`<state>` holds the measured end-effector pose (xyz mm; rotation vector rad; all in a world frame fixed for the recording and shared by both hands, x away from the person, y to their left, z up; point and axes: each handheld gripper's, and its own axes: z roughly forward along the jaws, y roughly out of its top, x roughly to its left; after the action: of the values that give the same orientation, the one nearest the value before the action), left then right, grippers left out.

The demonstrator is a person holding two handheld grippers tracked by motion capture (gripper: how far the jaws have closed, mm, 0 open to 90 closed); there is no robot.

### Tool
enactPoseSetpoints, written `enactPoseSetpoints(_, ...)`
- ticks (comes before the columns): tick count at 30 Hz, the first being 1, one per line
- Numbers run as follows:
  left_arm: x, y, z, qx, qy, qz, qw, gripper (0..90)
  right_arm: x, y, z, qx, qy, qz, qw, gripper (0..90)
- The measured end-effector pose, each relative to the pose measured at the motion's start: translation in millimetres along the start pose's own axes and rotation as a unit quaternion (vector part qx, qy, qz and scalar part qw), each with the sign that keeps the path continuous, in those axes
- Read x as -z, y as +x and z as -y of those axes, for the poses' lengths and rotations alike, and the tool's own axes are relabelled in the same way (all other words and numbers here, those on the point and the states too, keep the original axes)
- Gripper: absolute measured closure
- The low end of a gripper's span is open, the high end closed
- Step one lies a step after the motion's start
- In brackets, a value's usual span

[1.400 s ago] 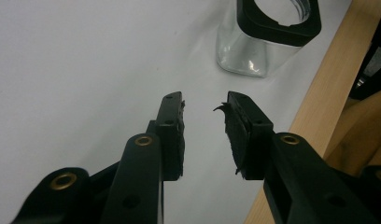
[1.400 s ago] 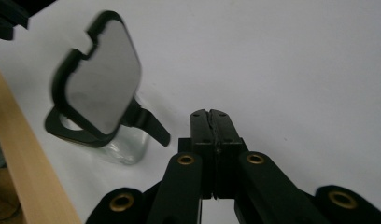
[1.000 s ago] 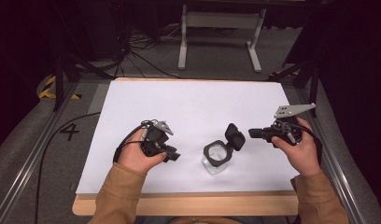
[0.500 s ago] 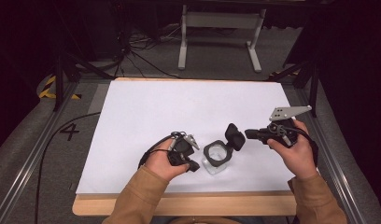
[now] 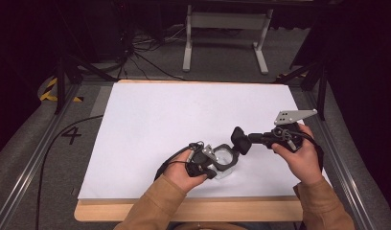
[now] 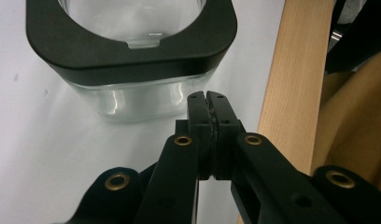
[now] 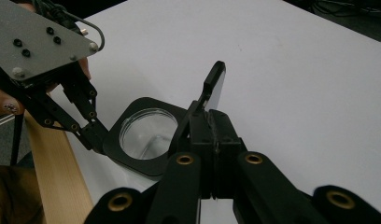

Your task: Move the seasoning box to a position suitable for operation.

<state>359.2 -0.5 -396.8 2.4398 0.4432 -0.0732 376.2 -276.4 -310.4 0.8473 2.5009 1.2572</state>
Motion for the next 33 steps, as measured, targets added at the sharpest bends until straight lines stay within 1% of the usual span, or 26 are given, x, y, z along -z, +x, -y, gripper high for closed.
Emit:
enactPoseSetpoints(2, 0.4, -0.1, 0.1, -0.003, -0.005, -0.001, 1.0000, 89.6, -0.5, 0.4, -0.1, 0.000, 0.000, 0.002, 1.0000, 90.0)
enactPoseSetpoints(4, 0.2, -0.3, 0.4, -0.010, -0.007, -0.004, 0.9999, 89.5, -0.4, 0.5, 0.0, 0.000, 0.000, 0.003, 1.0000, 90.0)
enactPoseSetpoints(7, -1.2, -0.3, 0.5, -0.011, -0.007, -0.001, 0.9999, 89.6, -0.1, 1.1, -0.1, -0.002, -0.003, 0.003, 1.0000, 90.0)
enactPoseSetpoints(12, -1.1, -0.3, 0.4, -0.011, -0.006, 0.001, 0.9999, 89.6, -1.9, 5.9, -1.3, 0.006, -0.006, 0.005, 1.0000, 90.0)
enactPoseSetpoints(14, -1.2, -0.1, 0.3, -0.009, -0.007, 0.002, 0.9999, 89.6, -3.7, 8.6, -1.9, 0.008, -0.004, -0.001, 1.0000, 90.0)
enactPoseSetpoints(16, -0.9, -0.3, 0.6, -0.007, -0.005, 0.003, 1.0000, 89.6, -7.4, 11.1, -2.0, 0.011, 0.000, -0.014, 0.9998, 90.0)
enactPoseSetpoints(19, -1.2, 0.1, 0.4, -0.011, -0.007, 0.002, 0.9999, 89.6, -16.6, 15.1, -1.1, 0.015, 0.016, -0.028, 0.9994, 90.0)
enactPoseSetpoints(22, -0.6, -0.2, 0.5, -0.009, -0.008, 0.002, 0.9999, 89.6, -29.4, 21.9, -0.1, 0.026, 0.036, -0.039, 0.9982, 90.0)
enactPoseSetpoints(24, -0.5, 0.2, 0.3, -0.012, -0.007, 0.005, 0.9999, 89.3, -34.2, 25.0, 0.3, 0.029, 0.042, -0.048, 0.9976, 90.0)
enactPoseSetpoints(25, -0.4, 0.2, 0.3, -0.012, -0.007, 0.005, 0.9999, 89.3, -34.2, 25.0, 0.3, 0.029, 0.042, -0.048, 0.9976, 90.0)
enactPoseSetpoints(26, -0.3, 0.1, 0.4, -0.012, -0.008, 0.007, 0.9999, 89.2, -38.8, 27.5, 1.1, 0.030, 0.052, -0.056, 0.9966, 90.0)
enactPoseSetpoints(27, -0.3, 0.1, 0.4, -0.012, -0.008, 0.007, 0.9999, 89.3, -38.8, 27.5, 1.1, 0.030, 0.052, -0.056, 0.9966, 90.0)
enactPoseSetpoints(31, 0.7, -0.2, 0.4, -0.011, -0.010, 0.010, 0.9998, 89.2, -50.6, 30.9, 4.5, 0.030, 0.081, -0.071, 0.9937, 90.0)
enactPoseSetpoints(33, 1.9, -0.2, 0.4, -0.011, -0.008, 0.010, 0.9999, 89.0, -57.5, 32.5, 6.8, 0.030, 0.100, -0.073, 0.9918, 90.0)
